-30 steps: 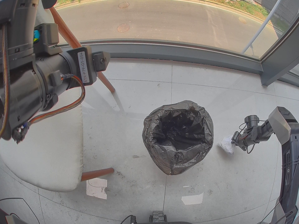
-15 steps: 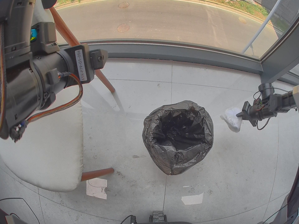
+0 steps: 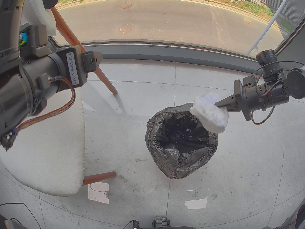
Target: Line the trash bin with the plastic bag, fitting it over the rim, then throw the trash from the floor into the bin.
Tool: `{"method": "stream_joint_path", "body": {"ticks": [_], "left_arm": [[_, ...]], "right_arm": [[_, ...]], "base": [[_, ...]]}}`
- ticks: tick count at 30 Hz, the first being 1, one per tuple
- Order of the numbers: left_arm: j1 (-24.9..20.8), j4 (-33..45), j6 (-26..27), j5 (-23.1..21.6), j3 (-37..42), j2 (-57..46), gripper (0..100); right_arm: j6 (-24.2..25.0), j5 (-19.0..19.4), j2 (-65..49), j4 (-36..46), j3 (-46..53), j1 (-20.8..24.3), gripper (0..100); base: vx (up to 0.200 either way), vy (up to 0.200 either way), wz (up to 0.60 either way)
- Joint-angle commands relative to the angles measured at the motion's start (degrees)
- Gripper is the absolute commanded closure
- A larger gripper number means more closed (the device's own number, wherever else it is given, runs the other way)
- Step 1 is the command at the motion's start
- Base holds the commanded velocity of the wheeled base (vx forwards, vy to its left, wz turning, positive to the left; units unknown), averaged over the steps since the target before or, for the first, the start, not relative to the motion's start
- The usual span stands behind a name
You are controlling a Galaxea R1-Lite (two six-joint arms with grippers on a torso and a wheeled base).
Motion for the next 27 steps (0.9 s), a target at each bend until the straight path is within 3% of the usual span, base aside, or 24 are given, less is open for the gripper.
{"method": "stream_joint_path", "body": {"ticks": [1, 6, 7, 15, 21, 23, 27], "left_arm": [[-1.9, 0.0, 0.0, 0.2, -0.1, -0.6, 0], [-3.4, 0.0, 0.2, 0.3, -0.1, -1.1, 0], [-4.6, 0.0, 0.2, 0.1, -0.1, -1.8, 0], [-15.4, 0.8, 2.3, -0.3, 2.9, -7.0, 0], [-15.6, 2.5, 2.6, 3.1, 5.7, -13.1, 0], [-15.6, 2.2, 2.4, 5.2, 6.4, -14.8, 0], [-15.2, 0.3, 0.9, 14.9, 10.0, -21.7, 0]], "right_arm": [[0.5, 0.1, -1.9, -1.3, 1.9, 2.4, 100], [0.3, 0.1, -2.3, -1.8, 3.3, 2.4, 100], [0.3, 0.0, -2.3, -1.8, 3.4, 2.5, 0], [0.6, 0.0, -6.4, -1.6, 5.5, 2.1, 0], [0.5, -0.4, -16.8, -1.5, 11.2, 1.2, 0], [0.3, -2.5, -20.3, -1.5, 13.2, 0.2, 0], [-1.5, -14.8, -30.5, -3.7, 20.9, -1.4, 0]], "base": [[0.000, 0.000, 0.00], [0.000, 0.000, 0.00], [0.000, 0.000, 0.00], [0.000, 0.000, 0.00], [0.000, 0.000, 0.00], [0.000, 0.000, 0.00], [0.000, 0.000, 0.00]]}}
